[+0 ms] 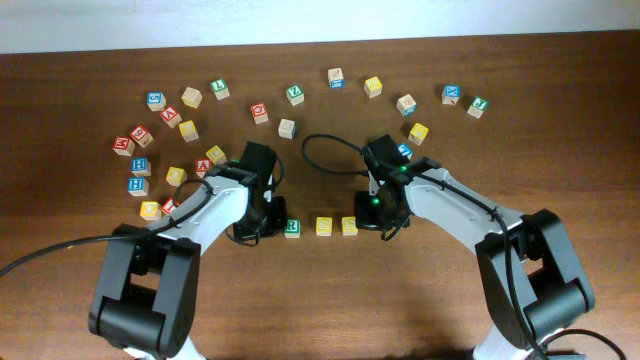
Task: Spell out RSS
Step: 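Push the row inward from both ends with both grippers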
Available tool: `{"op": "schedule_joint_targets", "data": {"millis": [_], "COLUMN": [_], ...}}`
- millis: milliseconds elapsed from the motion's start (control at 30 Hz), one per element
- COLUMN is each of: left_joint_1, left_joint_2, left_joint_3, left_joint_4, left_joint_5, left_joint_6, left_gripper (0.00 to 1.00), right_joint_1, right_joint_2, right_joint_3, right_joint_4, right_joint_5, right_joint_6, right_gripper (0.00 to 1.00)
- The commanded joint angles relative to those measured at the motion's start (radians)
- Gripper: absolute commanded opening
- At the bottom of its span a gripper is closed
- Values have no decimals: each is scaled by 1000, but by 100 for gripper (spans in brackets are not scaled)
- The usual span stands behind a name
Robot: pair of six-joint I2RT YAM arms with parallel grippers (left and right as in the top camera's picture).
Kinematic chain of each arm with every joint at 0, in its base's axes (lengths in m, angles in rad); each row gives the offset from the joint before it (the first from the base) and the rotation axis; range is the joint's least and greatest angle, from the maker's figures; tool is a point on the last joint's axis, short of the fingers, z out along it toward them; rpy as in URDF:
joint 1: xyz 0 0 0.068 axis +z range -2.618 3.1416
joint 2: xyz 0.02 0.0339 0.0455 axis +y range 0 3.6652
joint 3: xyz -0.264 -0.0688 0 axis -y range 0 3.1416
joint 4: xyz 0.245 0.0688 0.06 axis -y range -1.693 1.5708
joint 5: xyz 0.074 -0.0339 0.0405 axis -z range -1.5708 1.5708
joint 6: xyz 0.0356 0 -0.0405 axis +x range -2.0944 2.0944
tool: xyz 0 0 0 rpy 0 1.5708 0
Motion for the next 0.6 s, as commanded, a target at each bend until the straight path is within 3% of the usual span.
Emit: {"op": "schedule_joint_targets", "data": {"millis": [0, 567], "left_joint_1": [-23, -53], "left_joint_2": [15, 15], "left_joint_3": [-6, -6], "left_joint_4": [15, 45], "left_joint_5": [26, 64], "left_joint_6": [3, -47], "left_gripper": [0, 0], "right_joint_1": [6, 52], "right_joint_2": [15, 61], "right_joint_3": [-14, -18], "right_joint_4": [11, 40], "right_joint_5": [9, -7], "right_joint_6": [13, 28], "right_gripper": [4, 4]}}
